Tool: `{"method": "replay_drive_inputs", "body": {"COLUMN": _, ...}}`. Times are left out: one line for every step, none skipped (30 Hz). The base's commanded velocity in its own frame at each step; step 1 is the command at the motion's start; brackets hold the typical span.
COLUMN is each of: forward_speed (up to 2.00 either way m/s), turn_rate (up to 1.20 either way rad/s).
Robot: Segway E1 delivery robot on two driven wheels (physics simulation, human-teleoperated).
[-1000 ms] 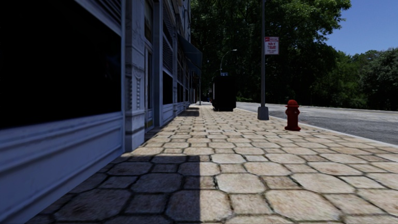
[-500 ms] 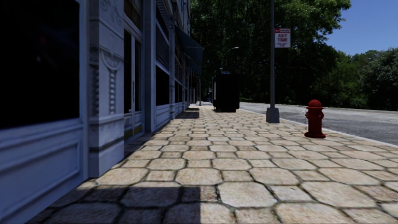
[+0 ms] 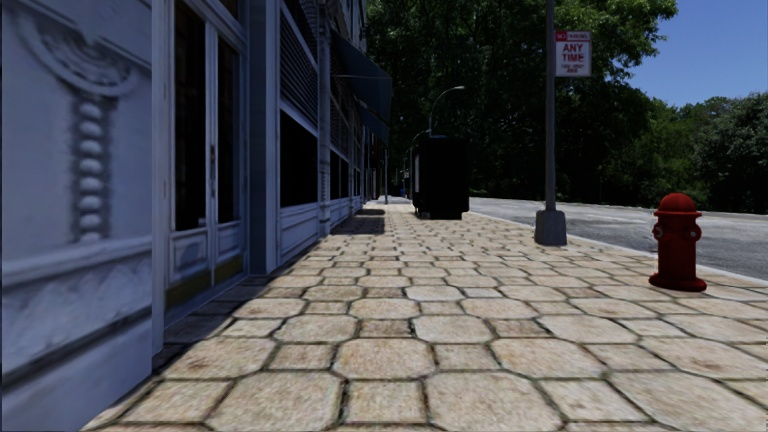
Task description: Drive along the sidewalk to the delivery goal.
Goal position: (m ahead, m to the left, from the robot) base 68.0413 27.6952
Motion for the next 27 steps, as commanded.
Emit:
{"method": "replay_drive_inputs", "body": {"forward_speed": 2.0, "turn_rate": 0.0}}
{"method": "replay_drive_inputs", "body": {"forward_speed": 2.0, "turn_rate": 0.0}}
{"method": "replay_drive_inputs", "body": {"forward_speed": 2.0, "turn_rate": 0.0}}
{"method": "replay_drive_inputs", "body": {"forward_speed": 2.0, "turn_rate": 0.0}}
{"method": "replay_drive_inputs", "body": {"forward_speed": 2.0, "turn_rate": 0.0}}
{"method": "replay_drive_inputs", "body": {"forward_speed": 2.0, "turn_rate": 0.0}}
{"method": "replay_drive_inputs", "body": {"forward_speed": 2.0, "turn_rate": 0.0}}
{"method": "replay_drive_inputs", "body": {"forward_speed": 2.0, "turn_rate": 0.0}}
{"method": "replay_drive_inputs", "body": {"forward_speed": 2.0, "turn_rate": 0.0}}
{"method": "replay_drive_inputs", "body": {"forward_speed": 2.0, "turn_rate": 0.0}}
{"method": "replay_drive_inputs", "body": {"forward_speed": 2.0, "turn_rate": 0.0}}
{"method": "replay_drive_inputs", "body": {"forward_speed": 2.0, "turn_rate": 0.0}}
{"method": "replay_drive_inputs", "body": {"forward_speed": 2.0, "turn_rate": 0.0}}
{"method": "replay_drive_inputs", "body": {"forward_speed": 2.0, "turn_rate": 0.0}}
{"method": "replay_drive_inputs", "body": {"forward_speed": 2.0, "turn_rate": 0.0}}
{"method": "replay_drive_inputs", "body": {"forward_speed": 2.0, "turn_rate": 0.0}}
{"method": "replay_drive_inputs", "body": {"forward_speed": 2.0, "turn_rate": 0.0}}
{"method": "replay_drive_inputs", "body": {"forward_speed": 2.0, "turn_rate": 0.0}}
{"method": "replay_drive_inputs", "body": {"forward_speed": 2.0, "turn_rate": 0.0}}
{"method": "replay_drive_inputs", "body": {"forward_speed": 2.0, "turn_rate": 0.0}}
{"method": "replay_drive_inputs", "body": {"forward_speed": 2.0, "turn_rate": 0.0}}
{"method": "replay_drive_inputs", "body": {"forward_speed": 2.0, "turn_rate": 0.0}}
{"method": "replay_drive_inputs", "body": {"forward_speed": 2.0, "turn_rate": 0.0}}
{"method": "replay_drive_inputs", "body": {"forward_speed": 2.0, "turn_rate": 0.0}}
{"method": "replay_drive_inputs", "body": {"forward_speed": 2.0, "turn_rate": 0.0}}
{"method": "replay_drive_inputs", "body": {"forward_speed": 2.0, "turn_rate": 0.0}}
{"method": "replay_drive_inputs", "body": {"forward_speed": 2.0, "turn_rate": 0.0}}
